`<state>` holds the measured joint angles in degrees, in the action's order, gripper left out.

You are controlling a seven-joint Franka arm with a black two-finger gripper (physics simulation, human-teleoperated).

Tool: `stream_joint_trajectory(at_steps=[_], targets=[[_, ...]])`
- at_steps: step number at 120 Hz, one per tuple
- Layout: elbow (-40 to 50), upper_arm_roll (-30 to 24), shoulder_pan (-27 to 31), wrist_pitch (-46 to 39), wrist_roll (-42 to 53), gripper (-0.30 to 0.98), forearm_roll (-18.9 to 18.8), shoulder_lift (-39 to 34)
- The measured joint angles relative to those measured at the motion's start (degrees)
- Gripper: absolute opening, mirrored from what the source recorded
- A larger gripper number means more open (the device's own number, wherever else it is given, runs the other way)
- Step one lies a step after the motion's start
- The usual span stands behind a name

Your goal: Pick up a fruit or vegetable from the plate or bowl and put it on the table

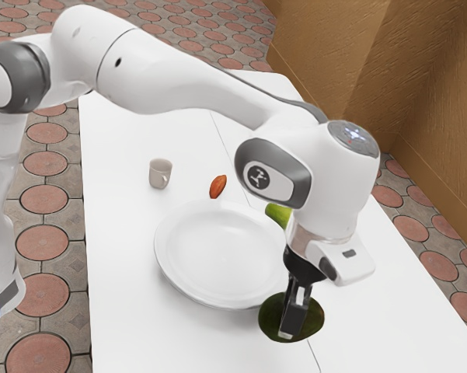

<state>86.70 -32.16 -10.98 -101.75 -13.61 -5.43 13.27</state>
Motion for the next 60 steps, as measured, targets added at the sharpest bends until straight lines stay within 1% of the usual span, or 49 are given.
stream_joint_trajectory(at_steps=[7, 14, 35, 60], targets=[[-0.07, -0.06, -0.05, -0.02, 0.04, 0.56, 0.00, 0.15], [-0.07, -0.09, -0.06, -0.02, 0.09, 0.60, 0.09, 0.23], [-0.02, -0.09, -0.06, -0.02, 0.24, 0.66, 0.27, 0.26], [-0.01, -0.09, -0.05, 0.11, 0.41, 0.68, -0.18, -0.14]])
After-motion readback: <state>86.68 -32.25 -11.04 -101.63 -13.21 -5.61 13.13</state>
